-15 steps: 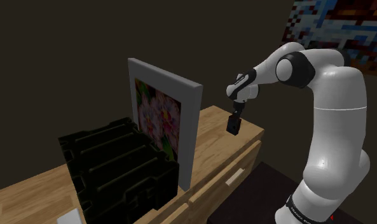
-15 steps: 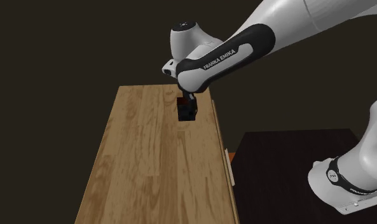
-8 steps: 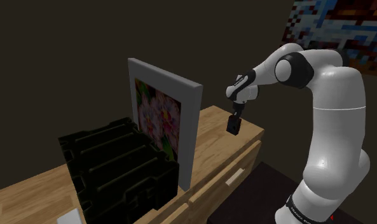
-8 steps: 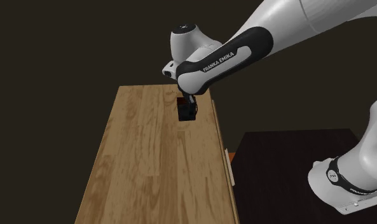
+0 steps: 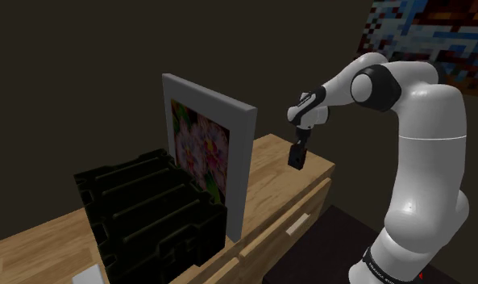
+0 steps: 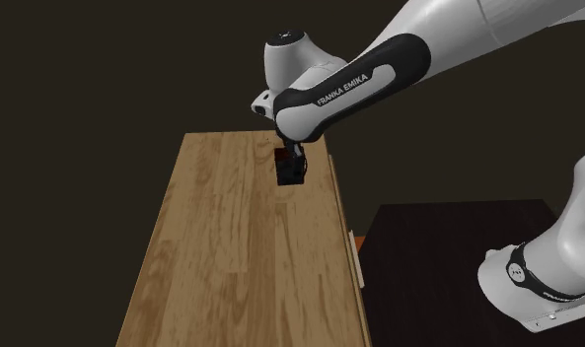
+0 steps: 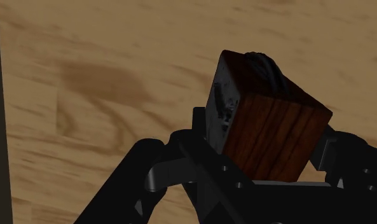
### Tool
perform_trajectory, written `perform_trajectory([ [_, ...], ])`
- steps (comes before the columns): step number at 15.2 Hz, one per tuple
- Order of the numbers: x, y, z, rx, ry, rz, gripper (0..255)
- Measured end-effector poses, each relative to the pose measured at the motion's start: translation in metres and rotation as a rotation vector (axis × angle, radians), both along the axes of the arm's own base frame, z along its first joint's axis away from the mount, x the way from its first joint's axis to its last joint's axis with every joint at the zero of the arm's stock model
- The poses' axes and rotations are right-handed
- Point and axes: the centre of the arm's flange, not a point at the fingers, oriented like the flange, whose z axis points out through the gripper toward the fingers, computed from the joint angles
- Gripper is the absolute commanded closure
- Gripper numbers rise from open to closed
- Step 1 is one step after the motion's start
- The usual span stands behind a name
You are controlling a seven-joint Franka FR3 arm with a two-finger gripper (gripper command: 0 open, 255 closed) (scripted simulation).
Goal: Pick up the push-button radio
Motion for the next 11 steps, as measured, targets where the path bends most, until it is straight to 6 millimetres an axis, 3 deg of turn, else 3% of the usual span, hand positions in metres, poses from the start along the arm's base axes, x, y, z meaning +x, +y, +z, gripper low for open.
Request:
perform_trajectory([
  [11,0.001,0.0,0.057,0.0,0.0,0.0,255],
])
